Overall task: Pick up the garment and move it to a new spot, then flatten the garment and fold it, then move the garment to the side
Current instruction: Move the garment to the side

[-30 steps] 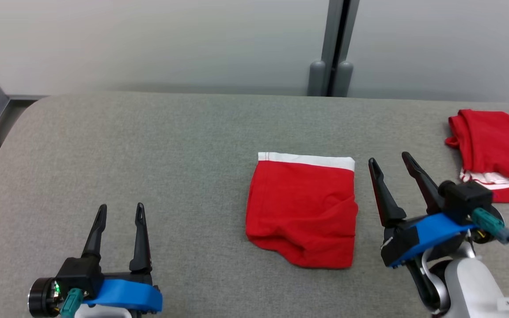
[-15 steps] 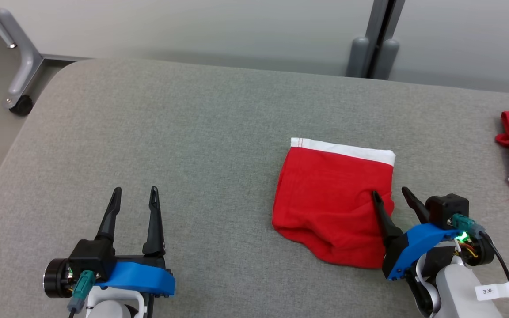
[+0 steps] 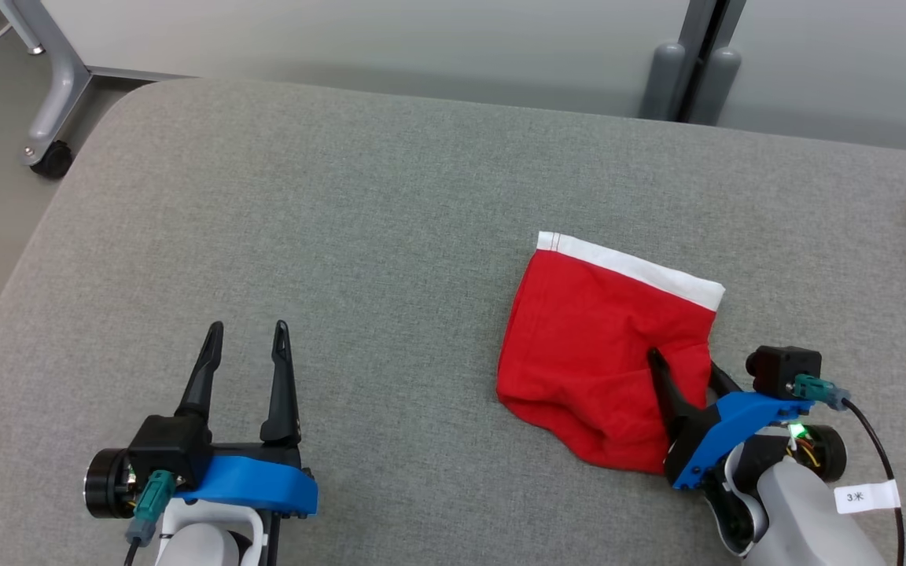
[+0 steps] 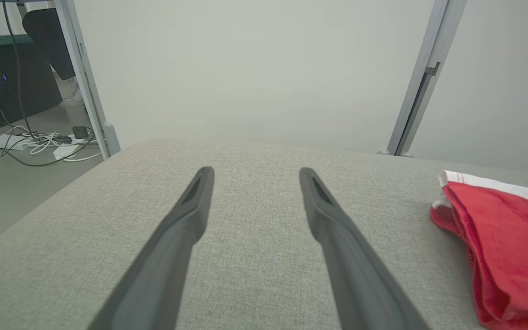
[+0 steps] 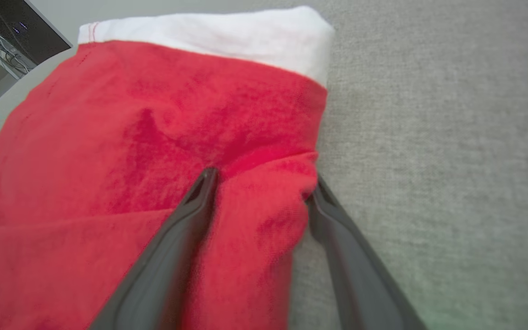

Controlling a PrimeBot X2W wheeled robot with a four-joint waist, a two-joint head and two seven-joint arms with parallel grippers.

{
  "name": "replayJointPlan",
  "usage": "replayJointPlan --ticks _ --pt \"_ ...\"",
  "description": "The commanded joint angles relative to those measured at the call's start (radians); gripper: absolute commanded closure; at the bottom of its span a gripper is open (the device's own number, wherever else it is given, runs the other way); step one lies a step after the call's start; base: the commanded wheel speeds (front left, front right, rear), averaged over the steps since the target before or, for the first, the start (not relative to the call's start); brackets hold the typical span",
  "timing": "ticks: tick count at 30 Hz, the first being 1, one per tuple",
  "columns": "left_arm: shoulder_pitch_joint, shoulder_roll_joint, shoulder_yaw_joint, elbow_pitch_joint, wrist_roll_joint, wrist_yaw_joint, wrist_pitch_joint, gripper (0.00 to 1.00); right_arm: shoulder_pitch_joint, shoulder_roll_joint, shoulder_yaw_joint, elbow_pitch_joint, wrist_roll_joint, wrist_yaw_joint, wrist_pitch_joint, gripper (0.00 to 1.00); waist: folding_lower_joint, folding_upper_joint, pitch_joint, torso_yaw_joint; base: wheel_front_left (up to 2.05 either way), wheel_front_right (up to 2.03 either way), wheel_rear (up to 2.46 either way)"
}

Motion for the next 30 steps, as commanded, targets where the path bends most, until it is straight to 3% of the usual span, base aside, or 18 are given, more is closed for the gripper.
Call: replayJointPlan --ticks 1,7,11,21,30 --pt "-0.011 0.000 -0.001 0.000 -0.003 -0.001 -0.004 0.00 0.002 0.005 0.025 0.033 0.027 0.001 0.005 1.00 -0.0001 0.0000 -0.001 -0.005 0.00 0.00 0.00" --pt "-0.013 -0.003 0.006 -0.006 -0.006 0.000 -0.004 0.00 -0.038 0.000 0.053 0.054 0.046 0.001 -0.037 1.00 -0.0001 0.0000 0.007 -0.042 0.00 0.00 0.00" --pt "-0.024 -0.004 0.007 -0.016 -0.002 -0.003 -0.004 0.00 -0.063 -0.038 0.069 0.023 0.023 0.001 -0.062 1.00 -0.0001 0.0000 0.023 -0.081 0.00 0.00 0.00" --pt "-0.070 -0.005 0.016 -0.034 0.009 -0.014 -0.004 0.00 -0.033 -0.197 0.074 -0.151 -0.012 0.001 -0.032 1.00 -0.0001 0.0000 0.080 -0.192 0.00 0.00 0.00" --pt "-0.110 -0.008 0.008 -0.032 0.016 -0.022 -0.004 0.00 -0.034 -0.271 0.054 -0.318 -0.026 0.001 0.045 1.00 -0.0001 0.0000 0.110 -0.207 0.00 0.00 0.00"
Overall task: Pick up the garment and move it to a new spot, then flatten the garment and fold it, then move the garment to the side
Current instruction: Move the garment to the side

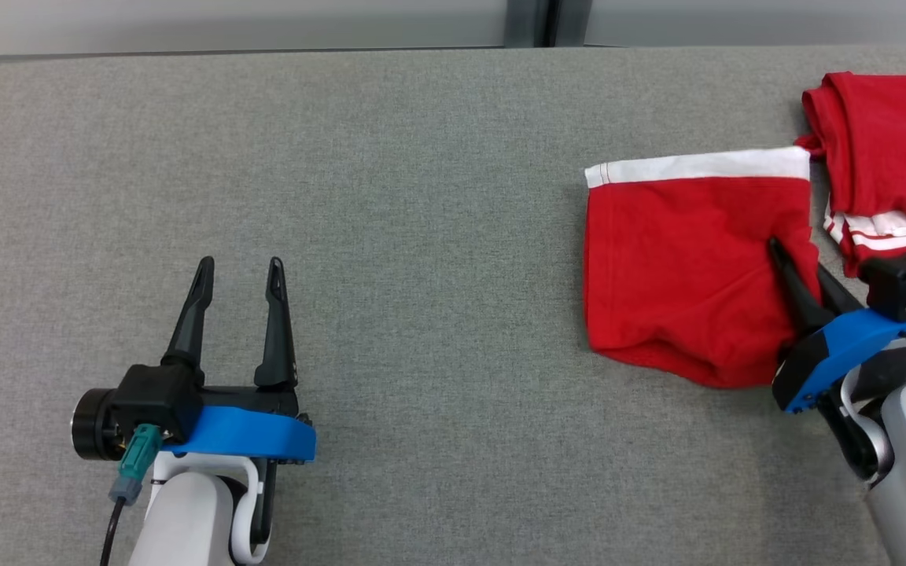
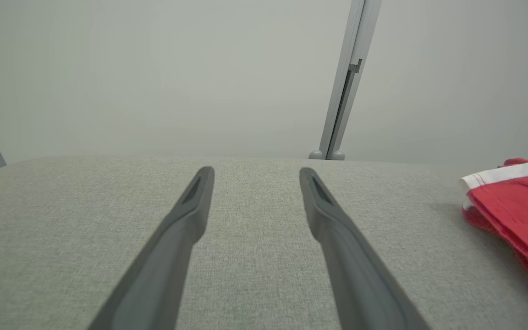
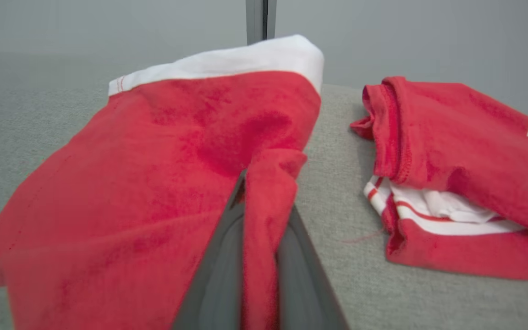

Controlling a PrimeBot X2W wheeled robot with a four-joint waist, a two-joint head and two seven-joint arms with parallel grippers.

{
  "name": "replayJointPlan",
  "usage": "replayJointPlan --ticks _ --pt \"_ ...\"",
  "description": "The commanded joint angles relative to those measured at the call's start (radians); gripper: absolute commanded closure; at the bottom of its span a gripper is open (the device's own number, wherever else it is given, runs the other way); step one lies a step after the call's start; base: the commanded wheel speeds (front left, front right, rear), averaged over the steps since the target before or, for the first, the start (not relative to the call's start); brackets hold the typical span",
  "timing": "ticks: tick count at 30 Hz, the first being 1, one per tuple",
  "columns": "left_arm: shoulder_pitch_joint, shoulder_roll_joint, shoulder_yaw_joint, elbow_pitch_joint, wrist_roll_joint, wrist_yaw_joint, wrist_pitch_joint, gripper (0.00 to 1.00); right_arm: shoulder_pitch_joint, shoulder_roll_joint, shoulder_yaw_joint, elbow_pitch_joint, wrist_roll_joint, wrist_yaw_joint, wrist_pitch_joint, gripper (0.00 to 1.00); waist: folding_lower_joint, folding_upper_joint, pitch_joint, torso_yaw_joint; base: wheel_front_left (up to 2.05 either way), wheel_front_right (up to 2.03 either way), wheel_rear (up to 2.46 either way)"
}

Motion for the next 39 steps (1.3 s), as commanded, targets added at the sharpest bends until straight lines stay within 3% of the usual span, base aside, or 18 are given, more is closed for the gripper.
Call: replayJointPlan --ticks 1,11,24,31,39 --pt "-0.018 -0.002 -0.004 -0.001 0.007 -0.004 -0.004 0.00 -0.024 -0.022 -0.001 -0.032 -0.008 0.001 0.016 1.00 -0.0001 0.0000 0.005 0.003 0.00 0.00 0.00" --pt "-0.038 -0.003 -0.004 -0.030 0.018 -0.003 -0.004 0.00 -0.139 -0.227 -0.004 -0.123 0.027 0.001 0.157 1.00 -0.0001 0.0000 0.073 0.003 0.00 0.00 0.00" --pt "-0.090 0.008 -0.011 -0.063 0.044 -0.021 -0.004 0.00 -0.292 -0.474 -0.034 -0.015 0.071 0.001 0.260 1.00 -0.0001 0.0000 0.169 -0.007 0.00 0.00 0.00" --pt "-0.109 0.010 -0.014 -0.085 0.049 -0.027 -0.004 0.00 -0.362 -0.544 -0.050 0.094 0.038 0.001 0.281 1.00 -0.0001 0.0000 0.214 0.006 0.00 0.00 0.00" --pt "-0.121 0.011 -0.009 -0.095 0.049 -0.022 -0.004 0.00 -0.430 -0.525 -0.079 0.216 -0.047 0.001 0.304 1.00 -0.0001 0.0000 0.241 0.015 0.00 0.00 0.00"
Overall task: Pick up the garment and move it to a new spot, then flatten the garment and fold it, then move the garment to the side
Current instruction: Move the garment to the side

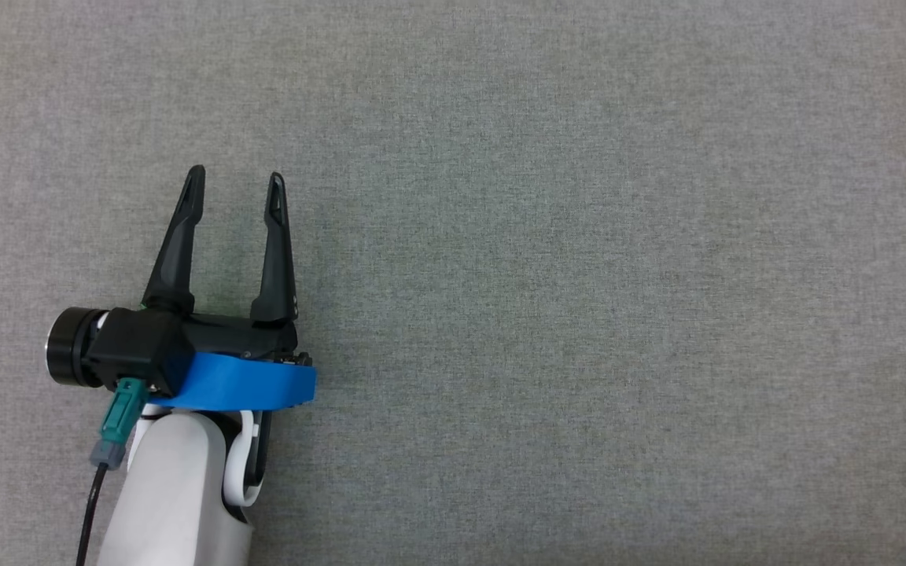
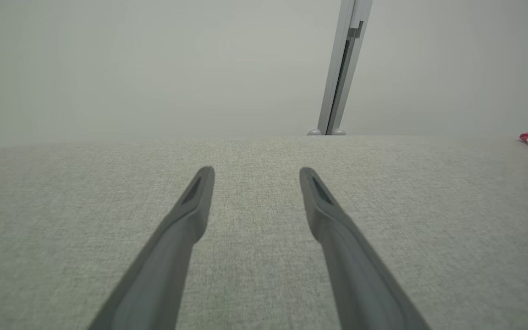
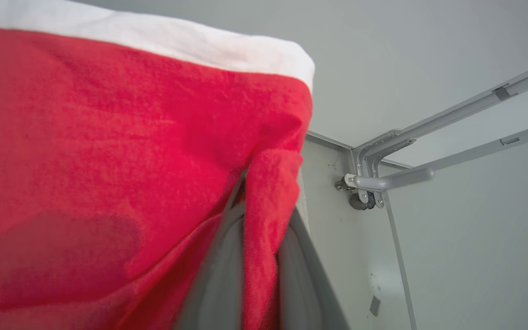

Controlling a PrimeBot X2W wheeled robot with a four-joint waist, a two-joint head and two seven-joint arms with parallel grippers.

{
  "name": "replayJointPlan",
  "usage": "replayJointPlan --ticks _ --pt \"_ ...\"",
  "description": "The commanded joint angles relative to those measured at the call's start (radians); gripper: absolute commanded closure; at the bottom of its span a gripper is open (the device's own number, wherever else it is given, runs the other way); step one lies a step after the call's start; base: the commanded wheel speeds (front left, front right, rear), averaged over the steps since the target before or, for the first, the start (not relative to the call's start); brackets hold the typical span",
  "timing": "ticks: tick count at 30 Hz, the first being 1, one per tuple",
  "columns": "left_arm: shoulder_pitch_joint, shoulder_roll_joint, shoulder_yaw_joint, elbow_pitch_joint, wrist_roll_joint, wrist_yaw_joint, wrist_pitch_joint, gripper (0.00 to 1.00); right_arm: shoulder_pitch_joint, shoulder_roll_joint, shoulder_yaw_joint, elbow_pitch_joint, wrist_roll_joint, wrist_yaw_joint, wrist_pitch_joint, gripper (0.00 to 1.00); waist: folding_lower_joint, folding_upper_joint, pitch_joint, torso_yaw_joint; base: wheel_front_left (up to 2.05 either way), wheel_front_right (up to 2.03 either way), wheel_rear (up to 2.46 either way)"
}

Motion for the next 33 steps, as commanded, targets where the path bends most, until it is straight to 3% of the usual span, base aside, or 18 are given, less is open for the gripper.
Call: replayJointPlan --ticks 1,5,7,8,9,13,20,33 --pt "-0.021 0.004 0.006 -0.003 -0.001 0.004 -0.004 0.00 -0.029 0.015 -0.017 0.016 -0.019 0.000 -0.005 1.00 -0.0001 0.0000 0.004 0.001 0.00 0.00 0.00" --pt "-0.025 0.004 0.006 -0.002 0.000 0.005 -0.004 0.00 -0.050 0.039 -0.052 0.069 -0.072 0.000 -0.016 1.00 -0.0001 0.0000 0.012 0.005 0.00 0.00 0.00" --pt "-0.025 0.004 0.007 0.000 0.001 0.006 -0.004 0.00 -0.066 0.047 -0.062 0.081 -0.095 0.000 -0.030 0.63 -0.0001 0.0000 0.013 0.006 0.00 0.00 0.00" --pt "-0.024 0.004 0.008 0.000 0.001 0.006 -0.004 0.00 -0.072 0.053 -0.068 0.086 -0.106 0.000 -0.037 0.07 -0.0001 0.0000 0.013 0.006 0.00 0.00 0.00" --pt "-0.023 0.004 0.008 0.002 0.001 0.007 -0.004 0.00 -0.074 0.058 -0.072 0.092 -0.117 0.000 -0.045 0.00 -0.0001 0.0000 0.013 0.006 0.00 0.00 0.00" --pt "-0.015 0.005 0.011 0.010 0.001 0.007 -0.004 0.00 -0.096 0.074 -0.090 0.107 -0.167 0.000 -0.081 0.00 -0.0001 0.0000 -0.002 0.004 0.00 0.00 0.00" --pt "0.027 0.005 0.030 0.033 -0.008 0.012 -0.004 0.00 -0.098 0.179 -0.124 0.066 -0.209 0.000 -0.227 0.00 -0.0001 0.0000 -0.072 -0.008 0.00 0.00 0.00" --pt "0.157 0.008 0.072 0.054 -0.025 0.026 -0.004 0.00 0.030 0.395 -0.004 0.000 -0.100 0.000 -0.409 0.00 -0.0001 0.0000 -0.290 0.001 0.00 0.00 0.00"
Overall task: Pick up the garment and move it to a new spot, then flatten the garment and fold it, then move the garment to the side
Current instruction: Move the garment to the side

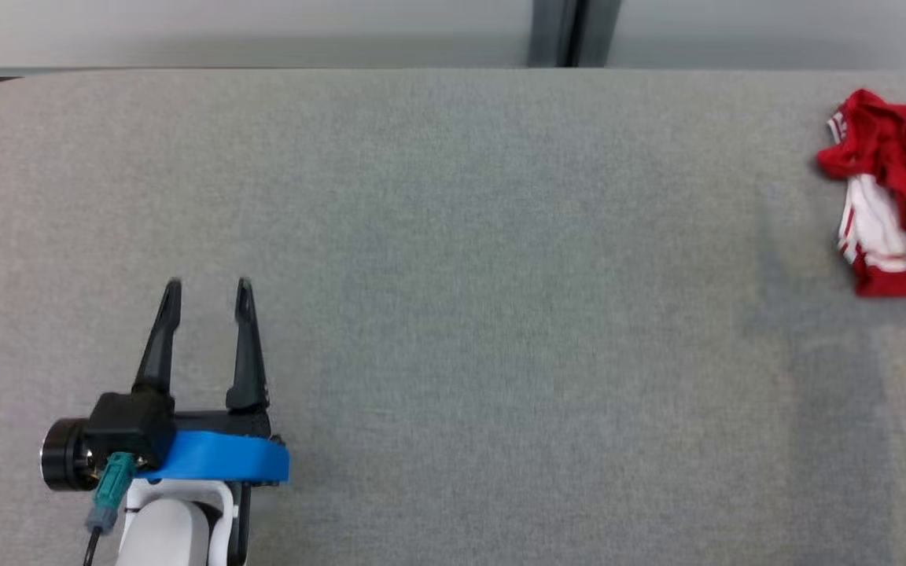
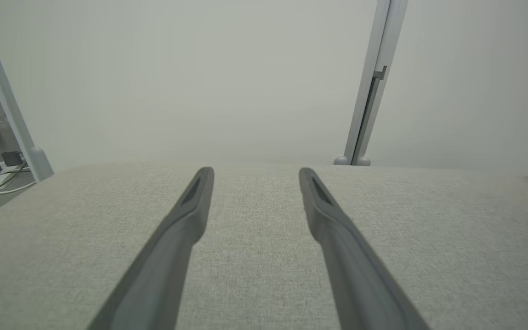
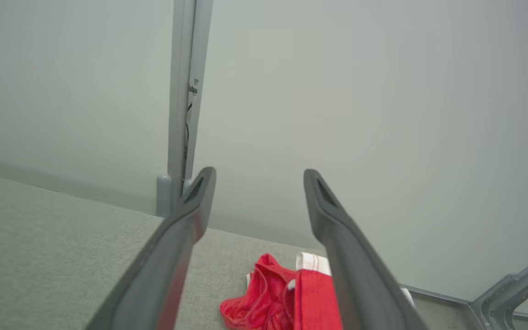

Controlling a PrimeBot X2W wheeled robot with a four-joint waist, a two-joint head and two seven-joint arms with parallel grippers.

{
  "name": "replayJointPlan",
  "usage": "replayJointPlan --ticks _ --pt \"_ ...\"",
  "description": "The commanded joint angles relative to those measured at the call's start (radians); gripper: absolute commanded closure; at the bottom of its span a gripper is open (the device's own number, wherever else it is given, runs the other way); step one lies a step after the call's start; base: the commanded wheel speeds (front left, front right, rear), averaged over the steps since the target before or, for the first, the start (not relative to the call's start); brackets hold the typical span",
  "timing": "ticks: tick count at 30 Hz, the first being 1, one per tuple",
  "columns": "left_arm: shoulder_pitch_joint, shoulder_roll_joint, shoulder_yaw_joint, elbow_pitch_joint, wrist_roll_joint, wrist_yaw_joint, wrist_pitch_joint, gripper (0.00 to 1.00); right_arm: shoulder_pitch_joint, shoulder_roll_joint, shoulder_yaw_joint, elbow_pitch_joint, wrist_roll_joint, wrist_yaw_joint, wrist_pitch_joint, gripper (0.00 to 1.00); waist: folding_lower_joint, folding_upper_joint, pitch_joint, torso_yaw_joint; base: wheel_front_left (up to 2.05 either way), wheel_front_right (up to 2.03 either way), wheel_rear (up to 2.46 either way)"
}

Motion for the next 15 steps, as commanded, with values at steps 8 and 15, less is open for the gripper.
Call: replayJointPlan --ticks 8,15 --pt "0.100 0.015 0.018 0.012 -0.010 0.010 -0.004 0.00 0.168 0.146 0.069 -0.082 0.059 0.000 -0.049 0.00 0.0003 0.0000 -0.147 -0.012 0.00 0.00 0.00" --pt "0.143 0.020 0.020 0.017 -0.013 0.017 -0.004 0.00 0.319 0.225 0.070 -0.185 0.081 0.000 -0.057 0.00 0.0003 0.0000 -0.198 -0.023 0.00 0.00 0.00"
